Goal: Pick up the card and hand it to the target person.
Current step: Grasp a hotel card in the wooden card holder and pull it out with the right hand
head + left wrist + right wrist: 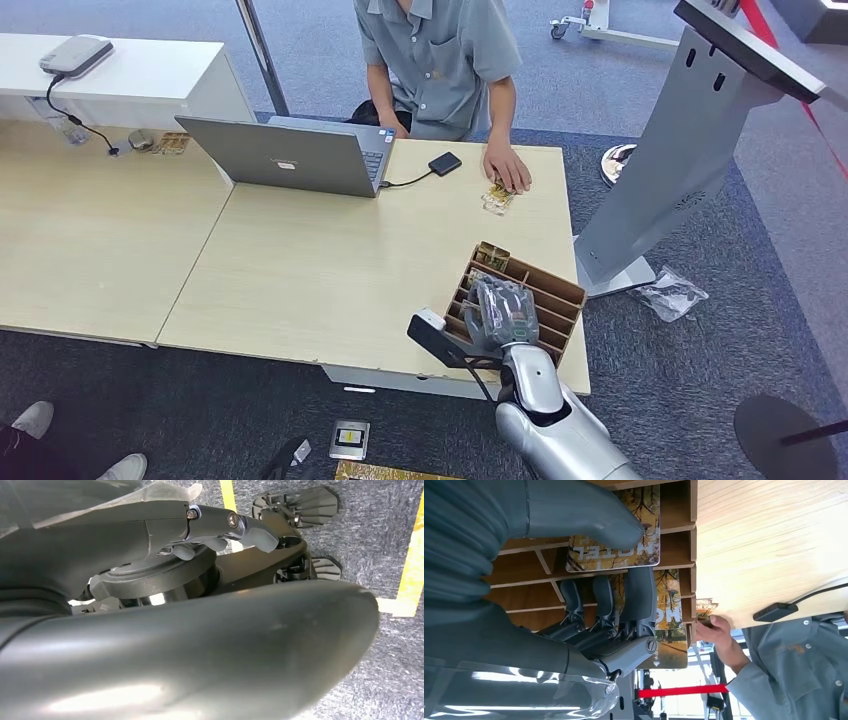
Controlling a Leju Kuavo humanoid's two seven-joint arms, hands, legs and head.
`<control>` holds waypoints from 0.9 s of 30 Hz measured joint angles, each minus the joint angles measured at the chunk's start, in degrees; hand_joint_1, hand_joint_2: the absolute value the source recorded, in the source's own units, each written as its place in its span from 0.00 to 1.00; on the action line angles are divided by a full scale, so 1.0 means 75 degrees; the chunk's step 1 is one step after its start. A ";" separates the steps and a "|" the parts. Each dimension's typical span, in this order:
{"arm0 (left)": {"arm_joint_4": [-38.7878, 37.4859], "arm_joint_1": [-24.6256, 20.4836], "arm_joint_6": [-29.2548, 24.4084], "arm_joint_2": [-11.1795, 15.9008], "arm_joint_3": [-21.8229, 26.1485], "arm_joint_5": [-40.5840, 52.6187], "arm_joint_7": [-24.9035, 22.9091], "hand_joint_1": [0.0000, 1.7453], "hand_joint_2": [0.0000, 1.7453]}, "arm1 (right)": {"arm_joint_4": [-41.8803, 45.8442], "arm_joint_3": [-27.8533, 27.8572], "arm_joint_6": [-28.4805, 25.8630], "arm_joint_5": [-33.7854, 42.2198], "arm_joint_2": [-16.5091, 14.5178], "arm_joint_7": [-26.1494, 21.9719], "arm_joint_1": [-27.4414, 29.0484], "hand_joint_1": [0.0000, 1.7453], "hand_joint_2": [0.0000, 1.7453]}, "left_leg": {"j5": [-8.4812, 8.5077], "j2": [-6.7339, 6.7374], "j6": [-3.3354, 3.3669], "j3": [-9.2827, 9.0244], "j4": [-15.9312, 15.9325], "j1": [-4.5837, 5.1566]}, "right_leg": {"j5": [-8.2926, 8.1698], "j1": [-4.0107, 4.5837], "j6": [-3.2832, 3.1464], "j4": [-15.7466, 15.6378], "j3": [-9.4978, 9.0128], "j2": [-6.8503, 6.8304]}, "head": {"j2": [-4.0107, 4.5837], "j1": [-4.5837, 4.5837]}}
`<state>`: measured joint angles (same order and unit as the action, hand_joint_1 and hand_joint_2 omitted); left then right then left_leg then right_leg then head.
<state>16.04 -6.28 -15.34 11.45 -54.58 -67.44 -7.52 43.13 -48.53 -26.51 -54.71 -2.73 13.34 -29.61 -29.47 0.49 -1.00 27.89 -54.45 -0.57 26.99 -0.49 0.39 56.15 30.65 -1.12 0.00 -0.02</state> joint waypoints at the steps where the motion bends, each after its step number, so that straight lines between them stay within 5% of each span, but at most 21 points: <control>1: 0.0001 0.0000 -0.0008 0.0000 -0.0001 -0.0001 0.0000 0.00 0.00 | 0.0009 0.0002 0.0008 -0.0023 0.0001 0.0002 -0.0002 0.84 1.00 | 0.0000 0.0000 0.0000 -0.0001 0.0000 0.0000 | 0.0000 0.0000 0.0000 0.0000 -0.0001 0.0000 | 0.0000 0.0000; 11: 0.0000 -0.0002 0.0049 0.0004 -0.0015 0.0008 0.0000 0.00 0.00 | 0.0183 0.0133 -0.0048 -0.0112 0.0068 0.0058 0.0051 0.88 1.00 | 0.0000 0.0001 0.0000 -0.0003 0.0000 0.0000 | -0.0001 0.0000 0.0001 0.0000 -0.0003 0.0000 | 0.0000 -0.0001; 14: -0.0001 -0.0001 0.0139 0.0017 -0.0015 0.0027 0.0000 0.00 0.00 | 0.0405 0.0198 -0.0091 -0.0183 0.0145 0.0058 0.0166 0.95 1.00 | 0.0000 0.0000 0.0000 -0.0001 -0.0001 0.0000 | -0.0001 0.0000 0.0001 0.0000 -0.0002 0.0000 | 0.0000 0.0000; 27: -0.0018 -0.0008 0.0375 0.0080 -0.0100 0.0101 0.0052 0.00 0.00 | 0.2487 0.0529 -0.0334 -0.0643 0.0573 -0.0276 0.0637 1.00 1.00 | 0.0000 0.0000 0.0000 0.0003 0.0000 0.0000 | 0.0000 0.0000 0.0001 0.0000 0.0004 0.0000 | 0.0000 0.0001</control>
<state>15.91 -6.34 -12.53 12.05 -55.33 -66.69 -7.13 61.79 -44.57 -29.01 -59.54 1.57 11.27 -24.83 -29.47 0.49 -1.00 27.91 -54.45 -0.57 26.98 -0.49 0.39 56.15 30.68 -1.12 0.00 -0.02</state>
